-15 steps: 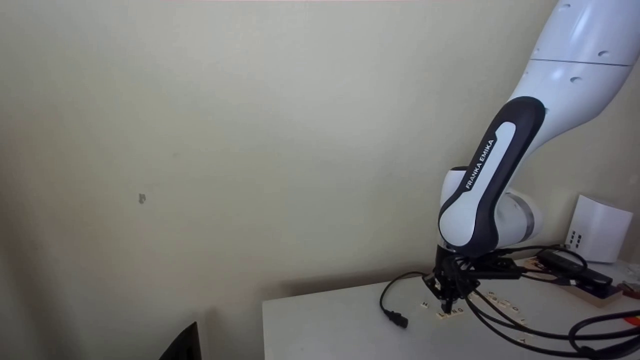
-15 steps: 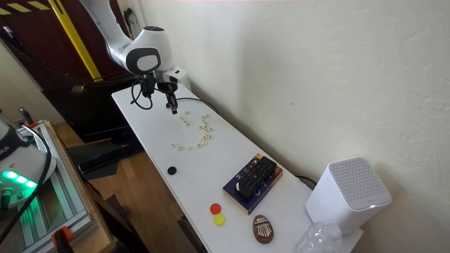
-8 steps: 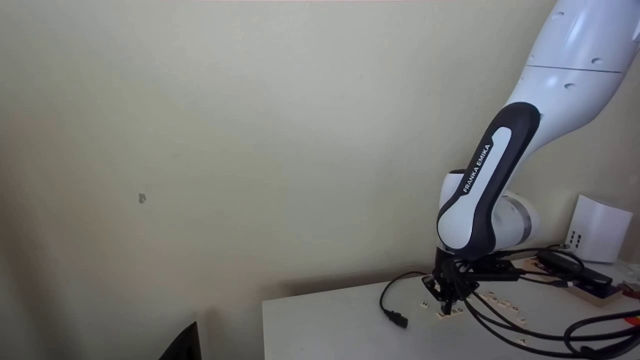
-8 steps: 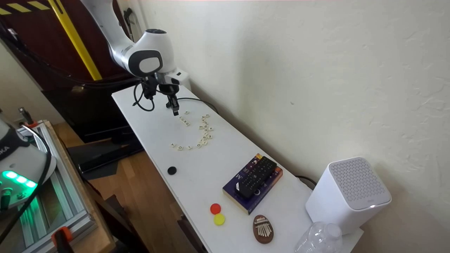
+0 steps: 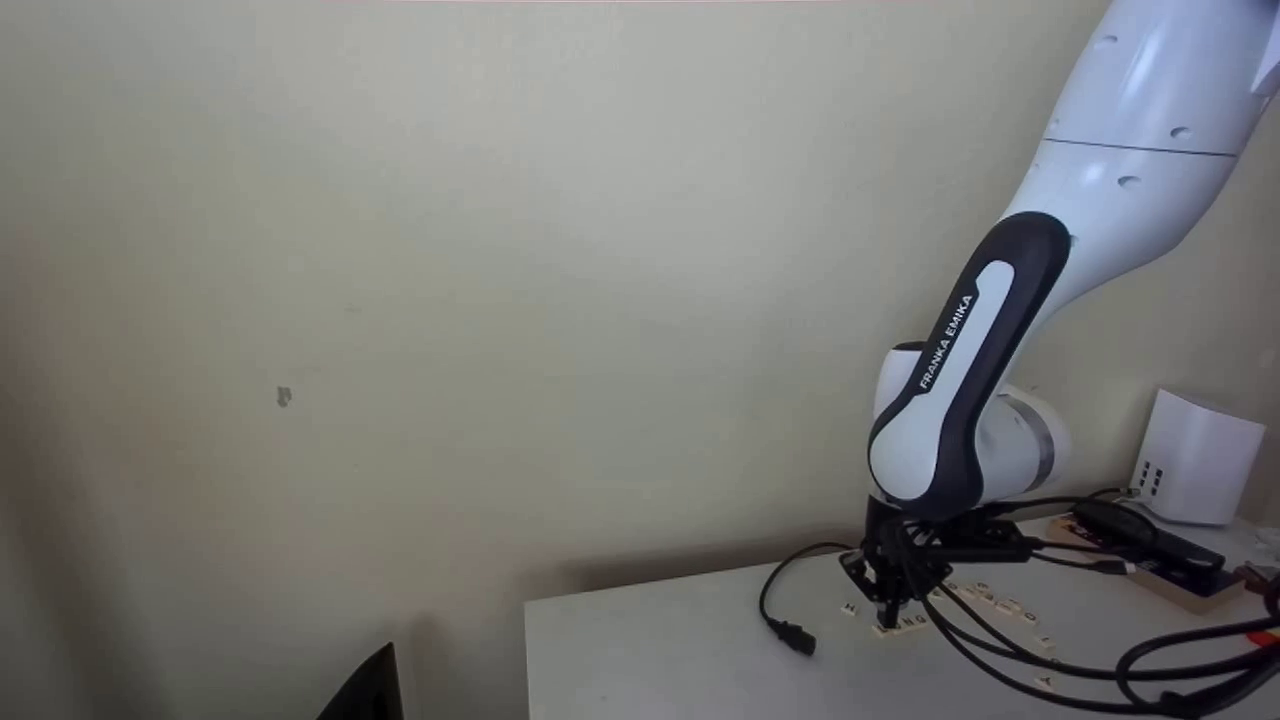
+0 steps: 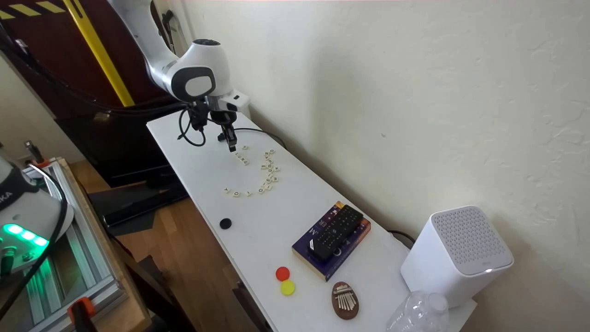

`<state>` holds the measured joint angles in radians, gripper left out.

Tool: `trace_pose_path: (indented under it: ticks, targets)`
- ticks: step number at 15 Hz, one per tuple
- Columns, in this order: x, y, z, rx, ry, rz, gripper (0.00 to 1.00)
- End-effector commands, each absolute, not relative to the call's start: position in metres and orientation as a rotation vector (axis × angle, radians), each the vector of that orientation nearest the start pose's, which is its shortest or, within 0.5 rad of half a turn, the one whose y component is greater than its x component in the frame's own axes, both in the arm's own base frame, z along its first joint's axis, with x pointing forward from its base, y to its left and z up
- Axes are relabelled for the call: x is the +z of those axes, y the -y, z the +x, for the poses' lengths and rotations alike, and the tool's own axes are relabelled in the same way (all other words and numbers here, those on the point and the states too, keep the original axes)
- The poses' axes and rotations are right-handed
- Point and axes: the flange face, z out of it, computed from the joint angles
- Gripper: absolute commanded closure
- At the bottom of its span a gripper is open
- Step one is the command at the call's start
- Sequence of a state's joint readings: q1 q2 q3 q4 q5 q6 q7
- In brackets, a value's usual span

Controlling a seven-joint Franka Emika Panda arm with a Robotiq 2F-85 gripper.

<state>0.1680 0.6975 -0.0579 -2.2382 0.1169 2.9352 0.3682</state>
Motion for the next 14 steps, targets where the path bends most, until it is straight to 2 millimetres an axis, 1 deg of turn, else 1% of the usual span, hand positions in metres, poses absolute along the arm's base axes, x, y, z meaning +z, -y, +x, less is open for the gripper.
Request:
trace_pose_path:
  ticks: [1, 14]
  targets:
    - [0.050, -0.044, 0.519, -0.010, -0.546, -3.107, 1.00]
    - [0.036, -0.043, 0.531, 0.014, -0.513, -3.112, 1.00]
